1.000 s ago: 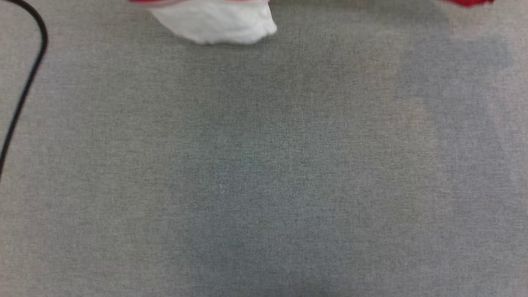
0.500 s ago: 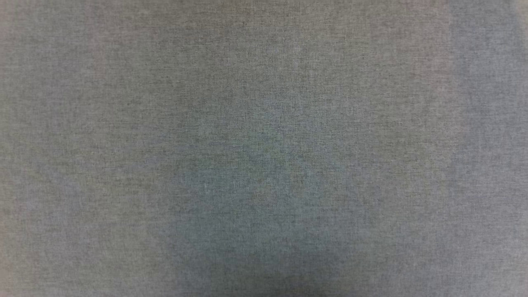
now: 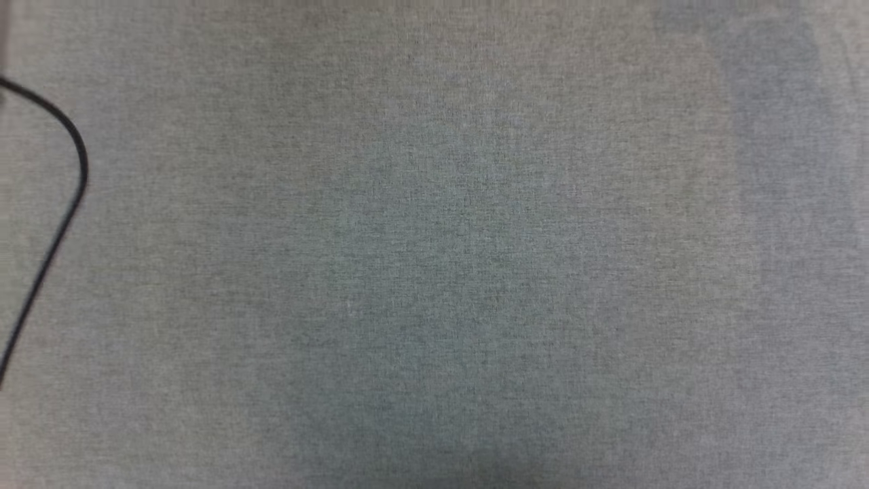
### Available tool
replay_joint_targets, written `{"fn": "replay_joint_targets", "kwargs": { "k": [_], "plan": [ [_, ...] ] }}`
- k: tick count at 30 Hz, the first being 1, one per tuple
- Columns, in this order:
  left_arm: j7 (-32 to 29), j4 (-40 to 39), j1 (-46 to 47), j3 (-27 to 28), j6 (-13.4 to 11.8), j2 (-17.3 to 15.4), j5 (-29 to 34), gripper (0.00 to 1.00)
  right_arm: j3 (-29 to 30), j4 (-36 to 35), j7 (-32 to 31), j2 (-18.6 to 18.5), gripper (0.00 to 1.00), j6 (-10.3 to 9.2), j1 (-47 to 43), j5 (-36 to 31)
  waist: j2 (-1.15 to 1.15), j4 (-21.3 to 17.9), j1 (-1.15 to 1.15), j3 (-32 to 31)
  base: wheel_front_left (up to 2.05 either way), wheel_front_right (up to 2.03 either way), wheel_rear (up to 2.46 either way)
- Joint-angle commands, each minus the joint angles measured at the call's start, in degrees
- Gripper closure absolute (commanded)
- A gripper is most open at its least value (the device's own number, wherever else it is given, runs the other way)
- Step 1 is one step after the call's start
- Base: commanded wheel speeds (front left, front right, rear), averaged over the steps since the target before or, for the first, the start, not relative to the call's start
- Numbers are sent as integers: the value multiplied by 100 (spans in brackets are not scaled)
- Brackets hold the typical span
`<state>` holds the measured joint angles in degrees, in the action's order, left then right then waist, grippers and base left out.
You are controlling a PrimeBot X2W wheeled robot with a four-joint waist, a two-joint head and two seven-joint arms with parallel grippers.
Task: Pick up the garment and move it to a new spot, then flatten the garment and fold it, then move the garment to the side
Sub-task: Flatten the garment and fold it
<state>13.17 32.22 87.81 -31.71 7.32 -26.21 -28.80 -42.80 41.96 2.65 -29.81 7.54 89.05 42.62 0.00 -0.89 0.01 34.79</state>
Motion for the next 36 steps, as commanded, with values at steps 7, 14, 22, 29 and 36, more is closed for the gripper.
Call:
{"fn": "replay_joint_targets", "kwargs": {
  "k": [7,14,22,29,36],
  "plan": [
    [140,-489,-1690,-104,-228,-69,-237,100,-597,-539,219,-424,100,-5,-1197,596,0,148,-1,-974,0,0,0],
    [171,-1321,-3713,-67,-651,-364,-443,100,-965,-1099,349,-951,100,-5,-2589,1061,0,237,-1,-1666,0,0,0],
    [170,-2209,-5942,-216,-1163,-687,-675,100,-985,-1531,587,-1442,100,-5,-4371,1405,0,334,-1,-2320,0,0,0],
    [167,-2490,-7454,-337,-1522,-746,-1025,100,-885,-1719,624,-1482,100,-5,-5665,1570,0,384,-1,-2729,0,0,0],
    [176,-2652,-8672,-254,-1800,-662,-1423,100,-730,-1866,566,-1502,100,-5,-6756,1633,0,388,-1,-3072,0,0,0]
  ]
}}
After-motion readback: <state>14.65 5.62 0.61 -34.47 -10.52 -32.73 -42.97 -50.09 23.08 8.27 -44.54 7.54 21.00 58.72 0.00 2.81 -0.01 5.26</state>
